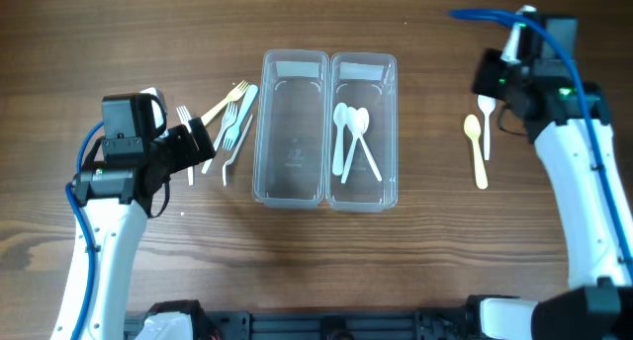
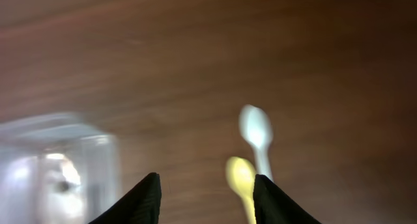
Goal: Pack container
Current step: 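Grasp the yellow spoon with the right gripper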
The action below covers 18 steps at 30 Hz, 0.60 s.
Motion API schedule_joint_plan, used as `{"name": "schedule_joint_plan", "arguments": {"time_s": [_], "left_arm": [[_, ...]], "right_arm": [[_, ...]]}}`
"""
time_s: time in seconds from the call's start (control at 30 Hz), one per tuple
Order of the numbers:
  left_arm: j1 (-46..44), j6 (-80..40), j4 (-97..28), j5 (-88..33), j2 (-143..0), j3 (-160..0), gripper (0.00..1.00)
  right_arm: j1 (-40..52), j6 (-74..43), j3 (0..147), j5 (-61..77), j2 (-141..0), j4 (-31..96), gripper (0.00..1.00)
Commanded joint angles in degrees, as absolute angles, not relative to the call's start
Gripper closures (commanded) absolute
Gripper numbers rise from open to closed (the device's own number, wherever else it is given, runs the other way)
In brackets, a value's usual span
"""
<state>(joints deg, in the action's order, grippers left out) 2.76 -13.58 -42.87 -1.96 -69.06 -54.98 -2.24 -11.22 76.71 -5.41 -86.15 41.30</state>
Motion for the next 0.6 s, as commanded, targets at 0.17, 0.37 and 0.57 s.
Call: {"name": "schedule_joint_plan", "arguments": {"time_s": [0.17,0.37,0.57], "left_arm": [[3.11,-12.43,-42.74,-1.83,-69.12,-56.05,0.00],[3.11,-12.43,-42.74,-1.83,-69.12,-56.05,0.00],[3.11,-12.43,-42.74,-1.83,-69.12,-56.05,0.00]], "right_arm": [[-6.83,-0.80,70.89,-2.96,-100.03,44.73,0.50],[-6.90,0.36,70.89,-3.46,-108.25,45.10,0.57],[-6.76,-0.08,70.85,-0.16,-110.13,45.08,0.61]]}}
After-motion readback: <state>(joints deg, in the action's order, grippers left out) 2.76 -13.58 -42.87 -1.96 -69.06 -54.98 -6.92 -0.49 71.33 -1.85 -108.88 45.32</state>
